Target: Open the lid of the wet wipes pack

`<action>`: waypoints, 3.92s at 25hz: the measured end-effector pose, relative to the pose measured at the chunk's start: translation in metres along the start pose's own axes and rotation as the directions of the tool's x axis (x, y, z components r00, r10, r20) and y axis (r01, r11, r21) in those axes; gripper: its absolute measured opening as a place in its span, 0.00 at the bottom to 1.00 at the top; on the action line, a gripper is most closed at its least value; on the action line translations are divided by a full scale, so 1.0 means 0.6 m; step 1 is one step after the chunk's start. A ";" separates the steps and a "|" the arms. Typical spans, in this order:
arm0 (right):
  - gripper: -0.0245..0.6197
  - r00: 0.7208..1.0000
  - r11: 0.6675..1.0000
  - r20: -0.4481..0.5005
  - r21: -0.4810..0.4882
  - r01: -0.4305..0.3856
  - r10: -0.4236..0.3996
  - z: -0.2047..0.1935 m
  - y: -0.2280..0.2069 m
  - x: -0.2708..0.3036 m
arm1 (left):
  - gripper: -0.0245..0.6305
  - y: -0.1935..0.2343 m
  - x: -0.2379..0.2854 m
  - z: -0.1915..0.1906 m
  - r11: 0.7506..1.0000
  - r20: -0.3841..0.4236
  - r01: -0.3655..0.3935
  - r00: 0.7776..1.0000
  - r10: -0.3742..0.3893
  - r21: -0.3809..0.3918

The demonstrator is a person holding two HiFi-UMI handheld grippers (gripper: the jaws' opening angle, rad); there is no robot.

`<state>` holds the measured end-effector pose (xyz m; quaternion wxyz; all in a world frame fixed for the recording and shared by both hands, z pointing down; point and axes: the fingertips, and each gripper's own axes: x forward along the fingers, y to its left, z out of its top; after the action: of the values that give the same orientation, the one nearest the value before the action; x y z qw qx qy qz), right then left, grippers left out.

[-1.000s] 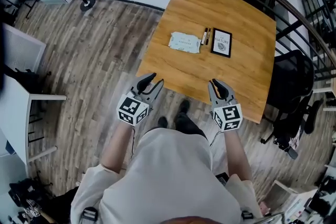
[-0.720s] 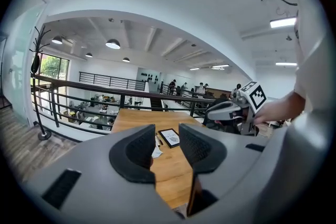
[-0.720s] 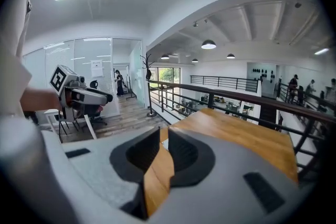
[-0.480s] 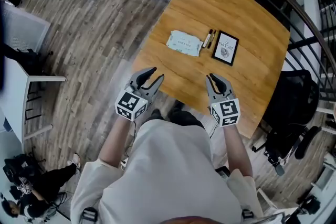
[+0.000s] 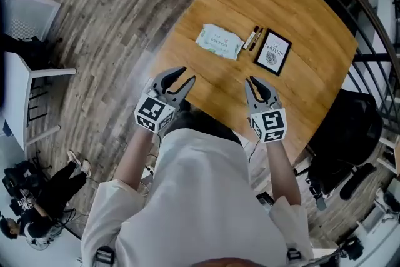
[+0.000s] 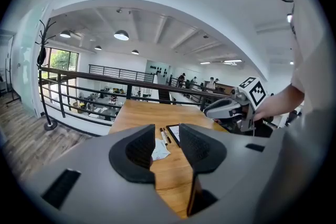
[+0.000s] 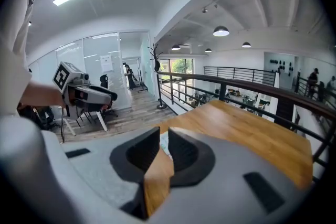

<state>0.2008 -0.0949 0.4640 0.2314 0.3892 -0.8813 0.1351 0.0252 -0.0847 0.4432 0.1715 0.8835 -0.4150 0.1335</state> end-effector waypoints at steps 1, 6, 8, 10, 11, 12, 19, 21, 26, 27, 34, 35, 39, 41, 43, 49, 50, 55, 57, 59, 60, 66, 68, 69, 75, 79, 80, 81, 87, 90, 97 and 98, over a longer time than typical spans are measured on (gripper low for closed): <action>0.09 1.000 1.000 -0.004 0.001 -0.002 0.002 -0.001 -0.004 0.008 | 0.25 0.005 0.008 -0.003 1.000 -0.007 0.003 1.000 -0.003 0.000; 0.09 0.999 1.000 -0.035 0.004 -0.002 0.002 -0.010 -0.016 0.048 | 0.25 0.034 0.047 -0.016 1.000 -0.027 0.022 0.999 -0.022 -0.007; 0.09 0.999 1.000 -0.049 0.009 0.002 -0.002 -0.010 -0.017 0.063 | 0.25 0.048 0.060 -0.017 0.999 -0.034 0.037 0.999 -0.037 -0.009; 0.09 0.998 1.000 -0.062 0.017 0.010 -0.009 -0.010 -0.020 0.080 | 0.25 0.063 0.074 -0.019 0.998 -0.044 0.056 0.997 -0.057 -0.005; 0.09 0.998 1.000 -0.068 0.020 0.015 -0.014 -0.010 -0.022 0.089 | 0.25 0.071 0.082 -0.020 0.998 -0.050 0.067 0.996 -0.067 -0.001; 0.09 0.997 0.999 -0.074 0.024 0.021 -0.019 -0.010 -0.025 0.098 | 0.26 0.079 0.091 -0.022 0.997 -0.058 0.079 0.995 -0.078 0.007; 0.09 0.993 0.998 -0.106 0.032 0.057 -0.053 -0.007 -0.039 0.162 | 0.26 0.121 0.152 -0.049 0.982 -0.114 0.180 0.978 -0.174 0.050; 0.09 0.992 0.997 -0.112 0.035 0.064 -0.059 -0.011 -0.042 0.186 | 0.26 0.134 0.172 -0.058 0.977 -0.128 0.204 0.972 -0.195 0.059; 0.09 0.984 0.997 -0.166 0.034 0.064 -0.057 -0.042 -0.047 0.239 | 0.27 0.158 0.225 -0.083 0.964 -0.153 0.256 0.958 -0.242 0.079; 0.09 0.983 0.998 -0.178 0.031 0.061 -0.054 -0.048 -0.048 0.250 | 0.27 0.163 0.235 -0.088 0.961 -0.159 0.264 0.956 -0.248 0.084; 0.09 0.971 0.998 -0.232 0.004 0.056 -0.054 -0.084 -0.046 0.309 | 0.27 0.188 0.294 -0.144 0.938 -0.235 0.320 0.930 -0.284 0.133; 0.10 0.969 0.998 -0.240 -0.005 0.056 -0.056 -0.089 -0.046 0.317 | 0.27 0.191 0.302 -0.155 0.934 -0.250 0.329 0.925 -0.288 0.142; 0.09 0.958 0.996 -0.278 -0.071 0.047 -0.065 -0.111 -0.046 0.347 | 0.27 0.199 0.327 -0.189 0.915 -0.297 0.363 0.905 -0.303 0.174; 0.09 0.952 0.994 -0.298 -0.101 0.041 -0.069 -0.121 -0.048 0.360 | 0.27 0.201 0.338 -0.203 0.904 -0.317 0.381 0.896 -0.310 0.192; 0.10 0.948 0.993 -0.312 -0.113 0.034 -0.068 -0.131 -0.049 0.372 | 0.27 0.202 0.349 -0.216 0.893 -0.334 0.397 0.888 -0.316 0.210; 0.10 0.926 0.983 -0.367 -0.184 0.019 -0.087 -0.155 -0.055 0.400 | 0.27 0.203 0.378 -0.248 0.864 -0.384 0.438 0.863 -0.328 0.247; 0.09 0.923 0.979 -0.373 -0.205 0.014 -0.091 -0.159 -0.055 0.407 | 0.27 0.205 0.383 -0.253 0.860 -0.392 0.444 0.860 -0.328 0.253; 0.10 0.908 0.946 -0.406 -0.322 -0.032 -0.107 -0.185 -0.047 0.435 | 0.29 0.204 0.399 -0.281 0.827 -0.434 0.473 0.841 -0.322 0.303; 0.10 0.902 0.933 -0.418 -0.356 -0.052 -0.109 -0.196 -0.045 0.442 | 0.31 0.201 0.401 -0.294 0.807 -0.456 0.489 0.831 -0.317 0.331; 0.10 0.896 0.918 -0.430 -0.390 -0.073 -0.111 -0.206 -0.042 0.447 | 0.32 0.199 0.404 -0.302 0.795 -0.466 0.498 0.827 -0.315 0.346; 0.10 0.893 0.910 -0.435 -0.407 -0.083 -0.113 -0.210 -0.041 0.450 | 0.33 0.199 0.405 -0.304 0.793 -0.467 0.500 0.826 -0.316 0.347; 0.10 0.882 0.882 -0.456 -0.457 -0.114 -0.122 -0.227 -0.040 0.461 | 0.33 0.200 0.407 -0.309 0.785 -0.474 0.515 0.817 -0.328 0.344; 0.10 0.878 0.867 -0.461 -0.481 -0.129 -0.125 -0.230 -0.041 0.465 | 0.33 0.201 0.408 -0.310 0.782 -0.473 0.518 0.816 -0.331 0.346; 0.10 0.877 0.858 -0.463 -0.495 -0.136 -0.128 -0.231 -0.041 0.467 | 0.33 0.201 0.408 -0.310 0.781 -0.472 0.519 0.816 -0.333 0.346; 0.10 0.870 0.782 -0.461 -0.602 -0.163 -0.174 -0.235 -0.038 0.470 | 0.33 0.200 0.409 -0.311 0.772 -0.478 0.534 0.808 -0.345 0.345; 0.10 0.863 0.769 -0.473 -0.614 -0.179 -0.177 -0.236 -0.035 0.470 | 0.33 0.201 0.408 -0.311 0.772 -0.479 0.546 0.799 -0.363 0.325; 0.10 0.862 0.768 -0.476 -0.614 -0.183 -0.176 -0.236 -0.034 0.470 | 0.33 0.201 0.408 -0.311 0.771 -0.480 0.549 0.797 -0.366 0.324; 0.10 0.860 0.766 -0.479 -0.615 -0.186 -0.176 -0.236 -0.034 0.471 | 0.33 0.201 0.408 -0.311 0.770 -0.480 0.550 0.797 -0.368 0.324; 0.11 0.853 0.754 -0.482 -0.632 -0.180 -0.200 -0.235 -0.038 0.474 | 0.33 0.200 0.408 -0.311 0.756 -0.485 0.556 0.795 -0.363 0.345; 0.11 0.850 0.753 -0.480 -0.636 -0.167 -0.217 -0.233 -0.040 0.476 | 0.33 0.199 0.409 -0.313 0.749 -0.483 0.558 0.796 -0.363 0.357; 0.11 0.847 0.772 -0.498 -0.608 -0.186 -0.188 -0.225 -0.040 0.472 | 0.33 0.198 0.409 -0.316 0.736 -0.474 0.558 0.803 -0.362 0.384; 0.11 0.848 0.778 -0.496 -0.601 -0.182 -0.185 -0.222 -0.040 0.470 | 0.33 0.197 0.409 -0.316 0.733 -0.475 0.559 0.802 -0.361 0.387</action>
<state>0.0926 -0.2309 0.7241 0.5811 0.2374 -0.7757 -0.0648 0.0672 -0.2454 0.7306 0.0345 0.9306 -0.0882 0.3537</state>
